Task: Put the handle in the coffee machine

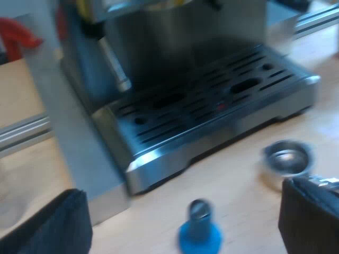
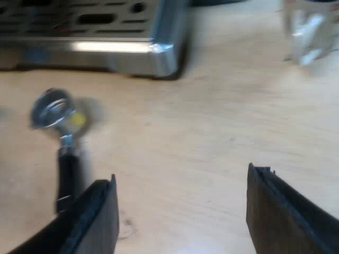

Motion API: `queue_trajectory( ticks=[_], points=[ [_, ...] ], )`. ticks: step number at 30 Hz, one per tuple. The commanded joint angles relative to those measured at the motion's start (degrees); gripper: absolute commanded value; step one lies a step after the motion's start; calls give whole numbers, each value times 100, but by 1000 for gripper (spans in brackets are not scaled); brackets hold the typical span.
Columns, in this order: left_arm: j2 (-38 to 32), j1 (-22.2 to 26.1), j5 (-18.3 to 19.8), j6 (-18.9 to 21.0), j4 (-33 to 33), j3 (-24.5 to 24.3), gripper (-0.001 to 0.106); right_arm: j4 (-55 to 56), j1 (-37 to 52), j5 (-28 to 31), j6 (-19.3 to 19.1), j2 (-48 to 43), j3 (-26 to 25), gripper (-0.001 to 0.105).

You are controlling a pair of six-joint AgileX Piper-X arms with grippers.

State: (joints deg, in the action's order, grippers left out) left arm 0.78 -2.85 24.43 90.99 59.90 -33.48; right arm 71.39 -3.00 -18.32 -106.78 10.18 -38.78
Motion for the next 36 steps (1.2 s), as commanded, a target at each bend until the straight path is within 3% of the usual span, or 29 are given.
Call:
queue_trajectory(
  ticks=[1, 3, 8, 13, 16, 18, 22, 26, 31, 36],
  points=[
    [273, -29, 431, -146, -45, -147, 74, 20, -284, -262, -101, 366, -214, 56],
    [611, -29, 842, -538, -45, -301, 74, 90, -547, -386, -101, 779, -372, 56],
    [1255, -29, 1427, -798, -58, -542, 74, 99, -1161, -467, -101, 1542, -648, 56],
    [1857, -29, 1770, -1269, -58, -687, 74, 88, -1915, -417, 45, 2350, -911, 56],
    [2123, -29, 1789, -1547, -58, -711, 74, 88, -2283, -248, 144, 2688, -1026, 56],
    [2322, -325, 1780, -1818, -58, -711, 74, 43, -2576, 30, 347, 2896, -1102, 56],
    [2543, -921, 1672, -1838, -58, -711, 74, 1, -2991, 384, 928, 3255, -1125, 56],
    [2815, -1565, 1228, -1838, -58, -702, 74, -31, -3215, 746, 1281, 3546, -1125, 54],
    [3160, -2004, 1127, -1904, -109, -701, 74, -128, -3338, 1271, 1324, 3811, -1125, 54],
    [3645, -2457, 1127, -1914, -162, -701, 74, -215, -3335, 1407, 1324, 4140, -1125, 54]
  ],
)
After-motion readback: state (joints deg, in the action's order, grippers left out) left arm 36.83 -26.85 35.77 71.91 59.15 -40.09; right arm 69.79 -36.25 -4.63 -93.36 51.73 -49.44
